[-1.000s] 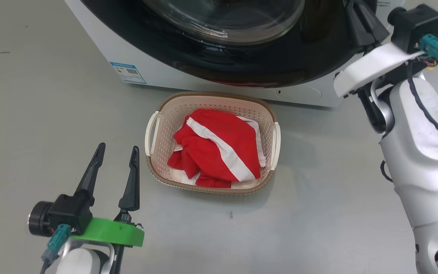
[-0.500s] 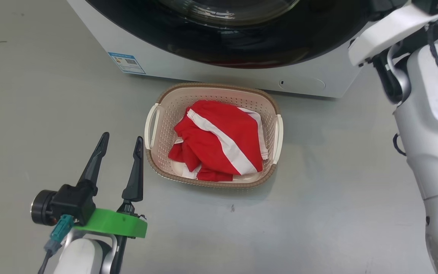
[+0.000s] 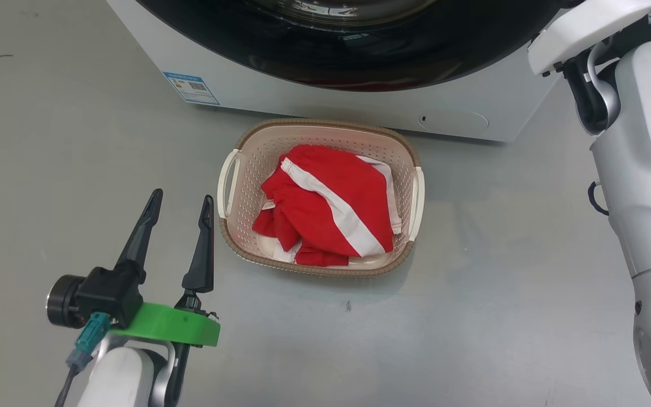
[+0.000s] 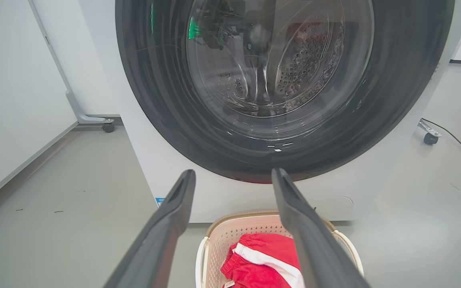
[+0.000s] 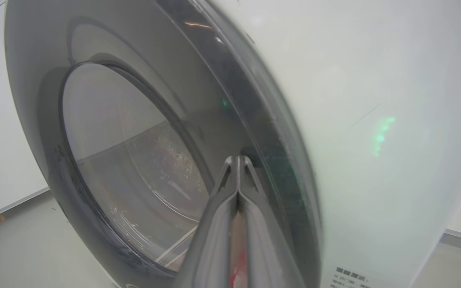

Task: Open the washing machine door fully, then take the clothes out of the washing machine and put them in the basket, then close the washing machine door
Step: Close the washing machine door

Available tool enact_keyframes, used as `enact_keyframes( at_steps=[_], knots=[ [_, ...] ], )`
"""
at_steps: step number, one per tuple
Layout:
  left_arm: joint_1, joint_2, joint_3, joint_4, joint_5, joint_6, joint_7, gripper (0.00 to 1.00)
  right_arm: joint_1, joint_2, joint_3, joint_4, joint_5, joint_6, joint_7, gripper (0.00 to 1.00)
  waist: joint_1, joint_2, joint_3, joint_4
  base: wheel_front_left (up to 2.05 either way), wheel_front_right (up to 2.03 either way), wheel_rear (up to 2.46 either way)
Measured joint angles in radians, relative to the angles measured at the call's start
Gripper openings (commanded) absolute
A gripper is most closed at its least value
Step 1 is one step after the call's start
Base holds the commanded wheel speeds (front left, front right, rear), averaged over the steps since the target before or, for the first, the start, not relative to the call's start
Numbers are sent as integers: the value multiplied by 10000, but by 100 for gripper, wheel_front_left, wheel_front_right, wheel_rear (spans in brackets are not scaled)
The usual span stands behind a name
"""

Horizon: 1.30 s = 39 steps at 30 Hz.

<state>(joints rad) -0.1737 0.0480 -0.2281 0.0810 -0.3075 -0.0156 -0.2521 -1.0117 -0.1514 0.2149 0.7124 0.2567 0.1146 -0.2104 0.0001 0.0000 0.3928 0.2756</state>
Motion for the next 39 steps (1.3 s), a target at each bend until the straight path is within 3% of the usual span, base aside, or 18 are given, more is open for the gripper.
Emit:
enact_keyframes(
  at_steps=[13, 23, 27, 28, 30, 31, 32, 39],
  knots=[
    [-24, -29, 132, 88, 0, -86, -2, 100, 81, 280, 447, 481, 81, -15, -328, 0, 0, 0, -260, -172, 0, 0, 0],
    [11, -38, 284, 307, -4, -86, -2, 100, 1535, 460, 550, 169, 443, 65, -420, 0, 0, 0, -703, -521, 0, 0, 0],
    [75, -38, 293, 359, -2, -88, -2, 100, 2341, 529, 307, -481, 610, 67, -420, 0, -1, 0, -939, -665, 0, 0, 0],
    [117, -38, 301, 359, -2, -88, -2, 100, 2533, 550, 255, -614, 625, 67, -420, 7, -1, 0, -994, -704, 0, 0, 0],
    [203, -38, 320, 362, -2, -88, -2, 100, 2931, 575, 130, -876, 677, 67, -420, 49, -1, 0, -1095, -788, 0, 0, 0],
    [239, -36, 334, 360, -2, -88, -2, 100, 3122, 585, 65, -993, 694, 67, -420, 83, -1, 0, -1136, -833, 0, 0, 0],
    [267, -38, 343, 362, -2, -88, -2, 100, 3323, 594, -8, -1139, 694, 67, -420, 100, 0, 0, -1176, -877, 0, 0, 0],
    [343, -36, 453, 347, -2, -86, -2, 100, 4654, 744, -198, -1967, 706, 56, -420, 100, -1, 0, -1443, -1150, 0, 0, 0]
  ],
)
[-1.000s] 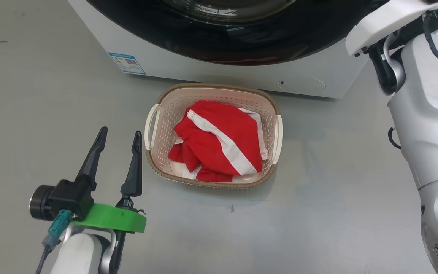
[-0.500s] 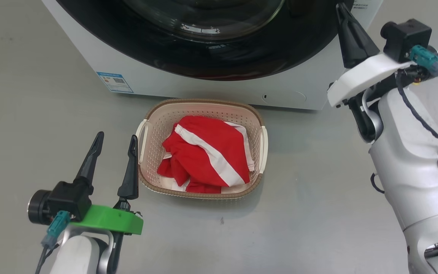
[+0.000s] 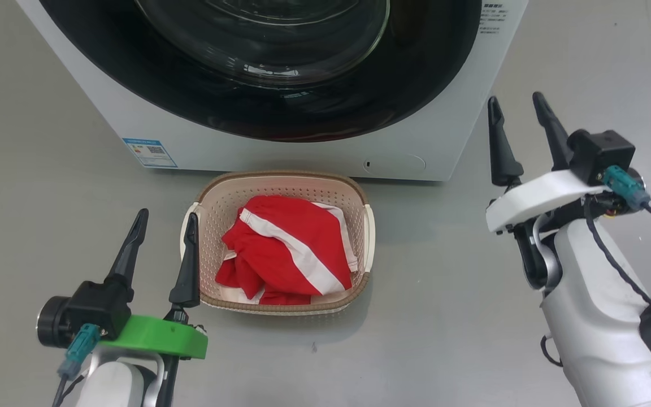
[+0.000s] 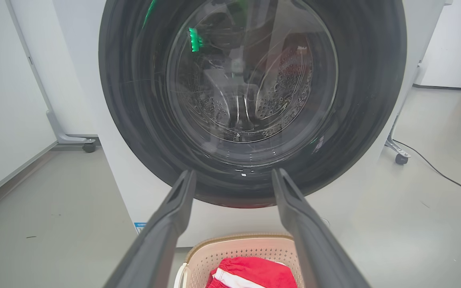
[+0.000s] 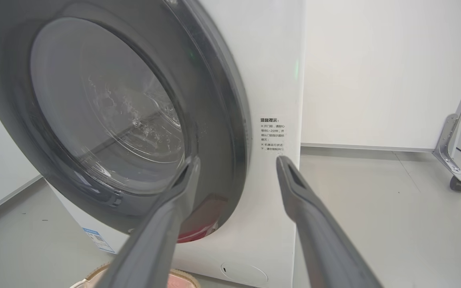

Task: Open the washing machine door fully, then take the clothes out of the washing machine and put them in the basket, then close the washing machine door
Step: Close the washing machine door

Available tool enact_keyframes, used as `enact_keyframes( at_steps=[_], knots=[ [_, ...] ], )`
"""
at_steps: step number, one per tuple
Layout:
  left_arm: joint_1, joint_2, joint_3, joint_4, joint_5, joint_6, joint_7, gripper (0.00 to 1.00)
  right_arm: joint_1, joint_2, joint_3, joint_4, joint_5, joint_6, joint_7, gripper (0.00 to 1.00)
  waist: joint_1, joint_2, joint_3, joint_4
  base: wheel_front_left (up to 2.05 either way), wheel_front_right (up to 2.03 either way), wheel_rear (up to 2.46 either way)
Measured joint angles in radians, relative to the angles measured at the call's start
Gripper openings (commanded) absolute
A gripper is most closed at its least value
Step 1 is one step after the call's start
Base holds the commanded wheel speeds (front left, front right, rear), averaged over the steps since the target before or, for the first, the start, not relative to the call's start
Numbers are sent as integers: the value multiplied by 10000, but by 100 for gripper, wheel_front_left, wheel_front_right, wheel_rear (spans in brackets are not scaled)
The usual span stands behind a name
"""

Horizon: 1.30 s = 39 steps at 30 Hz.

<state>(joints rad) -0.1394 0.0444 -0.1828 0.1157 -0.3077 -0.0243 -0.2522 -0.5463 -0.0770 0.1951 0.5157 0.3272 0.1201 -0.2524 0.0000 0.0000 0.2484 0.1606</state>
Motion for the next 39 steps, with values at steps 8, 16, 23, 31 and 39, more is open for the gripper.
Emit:
enact_keyframes(
  at_steps=[8, 16, 23, 31, 39],
  knots=[
    [336, 8, 69, 63, 2, 0, 0, 100, 1519, 123, -215, -803, 10, -261, 0, 100, 0, 0, -350, -392, 0, 0, 0],
    [659, 27, 128, 111, 4, 0, 0, 100, 2723, 174, -144, -1313, 10, -313, 2, 100, 0, 0, -655, -804, 0, 0, 0],
    [986, 35, 73, 245, 15, 0, 2, 100, 3719, 222, 50, -1839, 10, -362, 2, 100, 0, 0, -1025, -1111, 0, 0, 0],
    [1383, 36, -132, 431, 29, 0, 2, 100, 4614, 265, 79, -2429, 10, -525, 2, 100, 0, 0, -1494, -1271, 0, 0, 0],
    [1673, 38, -198, 512, 29, 0, 2, 100, 5357, 288, 92, -2790, 10, -654, 2, 100, 0, 0, -1892, -1247, 0, 0, 0]
  ],
)
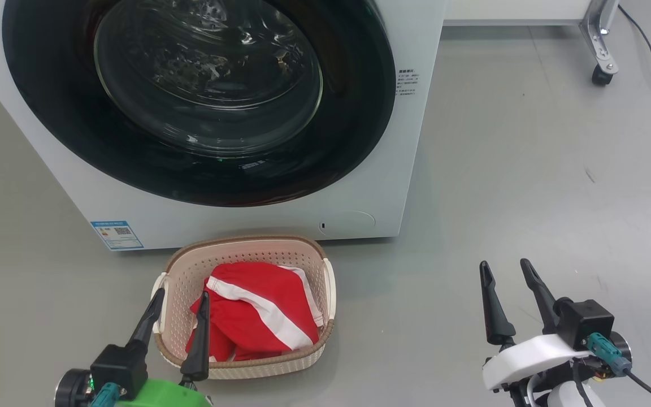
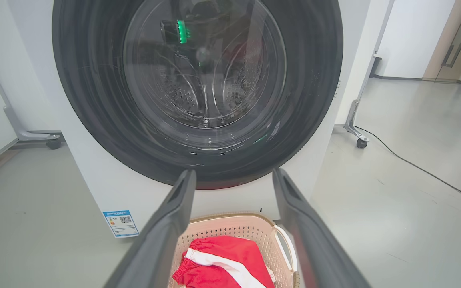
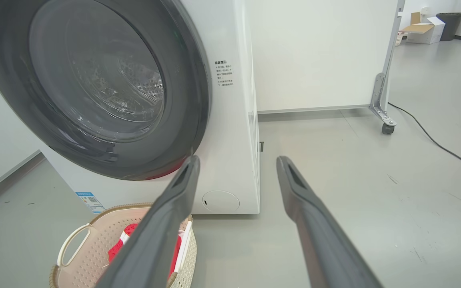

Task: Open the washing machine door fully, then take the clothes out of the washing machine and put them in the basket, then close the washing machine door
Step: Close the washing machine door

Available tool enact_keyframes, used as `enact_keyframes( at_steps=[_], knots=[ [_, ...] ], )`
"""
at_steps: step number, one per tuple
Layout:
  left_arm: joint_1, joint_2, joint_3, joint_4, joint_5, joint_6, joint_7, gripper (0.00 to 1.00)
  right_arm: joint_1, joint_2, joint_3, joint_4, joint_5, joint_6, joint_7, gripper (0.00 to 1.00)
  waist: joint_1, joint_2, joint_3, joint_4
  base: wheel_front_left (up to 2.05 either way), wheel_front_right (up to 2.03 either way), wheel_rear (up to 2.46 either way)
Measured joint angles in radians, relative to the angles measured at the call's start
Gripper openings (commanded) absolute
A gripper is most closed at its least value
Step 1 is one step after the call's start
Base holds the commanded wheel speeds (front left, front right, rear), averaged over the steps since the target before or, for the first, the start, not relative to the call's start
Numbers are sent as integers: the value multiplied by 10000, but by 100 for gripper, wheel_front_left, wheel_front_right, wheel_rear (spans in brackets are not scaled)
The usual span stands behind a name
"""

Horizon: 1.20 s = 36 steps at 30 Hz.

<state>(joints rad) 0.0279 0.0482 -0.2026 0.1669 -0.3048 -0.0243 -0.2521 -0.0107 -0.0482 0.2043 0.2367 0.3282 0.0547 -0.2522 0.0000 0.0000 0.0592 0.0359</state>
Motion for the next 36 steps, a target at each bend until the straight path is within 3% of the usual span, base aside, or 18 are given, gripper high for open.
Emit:
enact_keyframes(
  at_steps=[36],
  knots=[
    [388, 42, 12, -127, 0, 104, 134, 100, 1029, 35, 339, -825, 48, -483, 0, 100, 0, 0, -571, -72, 0, 0, 0]
  ],
)
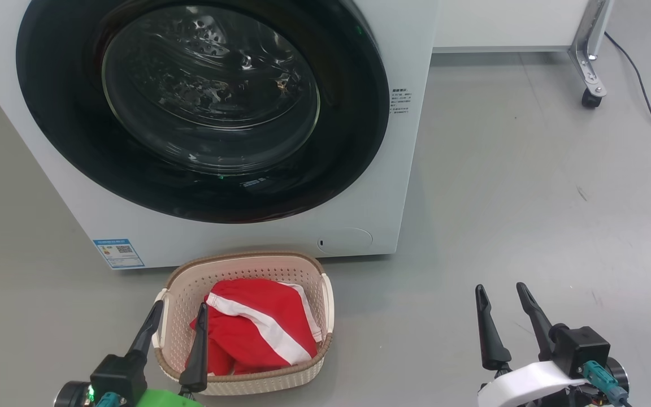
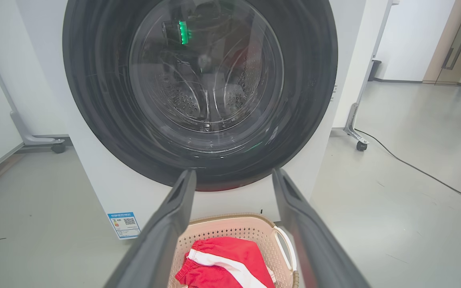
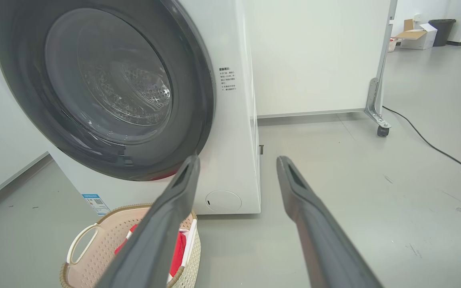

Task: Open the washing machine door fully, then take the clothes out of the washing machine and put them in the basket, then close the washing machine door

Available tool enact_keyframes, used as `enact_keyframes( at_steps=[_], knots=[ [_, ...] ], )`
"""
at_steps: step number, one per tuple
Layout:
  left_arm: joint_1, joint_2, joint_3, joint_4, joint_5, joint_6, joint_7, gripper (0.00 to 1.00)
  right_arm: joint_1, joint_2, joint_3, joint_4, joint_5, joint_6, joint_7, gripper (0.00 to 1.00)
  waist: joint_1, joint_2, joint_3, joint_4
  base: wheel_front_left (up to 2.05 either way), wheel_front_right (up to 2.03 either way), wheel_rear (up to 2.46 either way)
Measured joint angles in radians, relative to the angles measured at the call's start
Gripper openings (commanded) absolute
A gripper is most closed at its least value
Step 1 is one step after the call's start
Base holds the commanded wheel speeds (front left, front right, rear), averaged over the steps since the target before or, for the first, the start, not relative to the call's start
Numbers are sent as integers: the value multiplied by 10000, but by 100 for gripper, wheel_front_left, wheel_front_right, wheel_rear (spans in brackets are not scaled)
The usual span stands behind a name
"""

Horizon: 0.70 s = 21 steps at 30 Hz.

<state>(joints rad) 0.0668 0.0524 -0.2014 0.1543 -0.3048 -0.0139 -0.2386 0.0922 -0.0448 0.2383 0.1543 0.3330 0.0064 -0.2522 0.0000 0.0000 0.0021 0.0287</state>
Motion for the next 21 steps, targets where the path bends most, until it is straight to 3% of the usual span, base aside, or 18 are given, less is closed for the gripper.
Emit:
enact_keyframes(
  at_steps=[20, 21],
  knots=[
    [15, 13, -15, -69, 0, 165, 178, 100, 17, 2, 113, -84, 12, -19, 0, 100, 0, 0, -82, 3, 0, 0, 0],
    [15, 13, -15, -69, 0, 165, 178, 0, 17, 2, 113, -84, 12, -19, 0, 0, 0, 0, -82, 3, 0, 0, 0]
  ],
)
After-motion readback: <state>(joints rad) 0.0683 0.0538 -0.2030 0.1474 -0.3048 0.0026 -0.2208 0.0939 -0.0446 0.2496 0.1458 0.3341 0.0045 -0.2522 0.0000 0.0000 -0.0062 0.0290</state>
